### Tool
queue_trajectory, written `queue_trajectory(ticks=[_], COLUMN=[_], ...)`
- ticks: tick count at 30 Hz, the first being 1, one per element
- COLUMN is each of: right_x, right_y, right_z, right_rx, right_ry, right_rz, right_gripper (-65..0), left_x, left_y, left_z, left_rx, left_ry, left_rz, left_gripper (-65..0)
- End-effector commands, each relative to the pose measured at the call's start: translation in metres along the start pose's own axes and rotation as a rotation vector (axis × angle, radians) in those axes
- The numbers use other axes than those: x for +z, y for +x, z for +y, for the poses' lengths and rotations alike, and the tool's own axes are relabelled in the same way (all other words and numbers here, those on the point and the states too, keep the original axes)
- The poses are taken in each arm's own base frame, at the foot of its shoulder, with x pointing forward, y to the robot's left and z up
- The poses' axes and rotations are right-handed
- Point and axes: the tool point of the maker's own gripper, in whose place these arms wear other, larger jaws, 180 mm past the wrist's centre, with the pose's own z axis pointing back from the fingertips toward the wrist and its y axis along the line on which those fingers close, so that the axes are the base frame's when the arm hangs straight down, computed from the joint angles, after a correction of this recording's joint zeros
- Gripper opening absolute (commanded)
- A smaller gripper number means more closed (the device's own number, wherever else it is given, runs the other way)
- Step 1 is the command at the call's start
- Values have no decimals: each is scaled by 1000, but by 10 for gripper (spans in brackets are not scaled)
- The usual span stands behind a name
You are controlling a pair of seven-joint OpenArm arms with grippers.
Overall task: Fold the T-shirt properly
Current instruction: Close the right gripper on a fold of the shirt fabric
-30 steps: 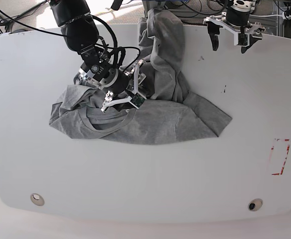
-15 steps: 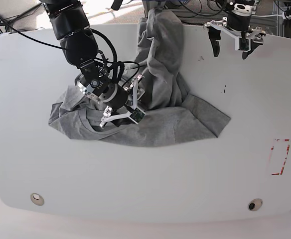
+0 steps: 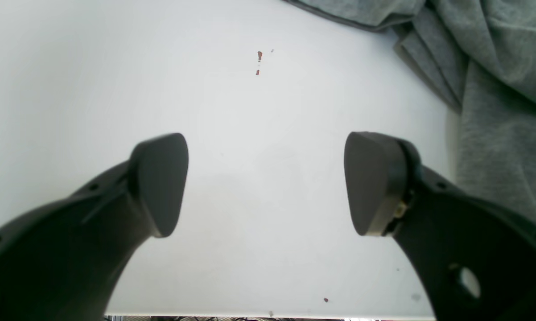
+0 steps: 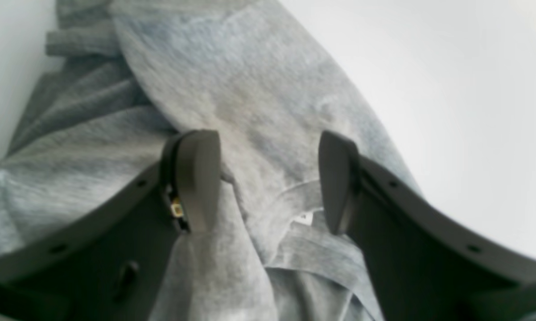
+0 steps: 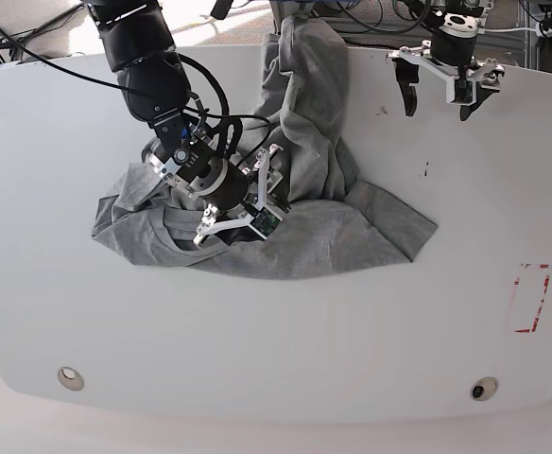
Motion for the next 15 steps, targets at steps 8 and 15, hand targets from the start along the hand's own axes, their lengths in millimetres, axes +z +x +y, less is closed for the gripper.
queue_trajectory(ticks=[8, 15], right_x=[2, -4], right_y=[17, -5], right_z=[-14, 7], right_rx=[-26, -53], right_ry=[-40, 5], right_rz=[-59, -37], right_gripper=[-314, -315], left_x=[3, 3], left_y=[8, 8], left_z=[0, 2], left_rx=[0, 0], left_ry=[1, 4], left_rz=[-30, -30], left_gripper=[-138, -138])
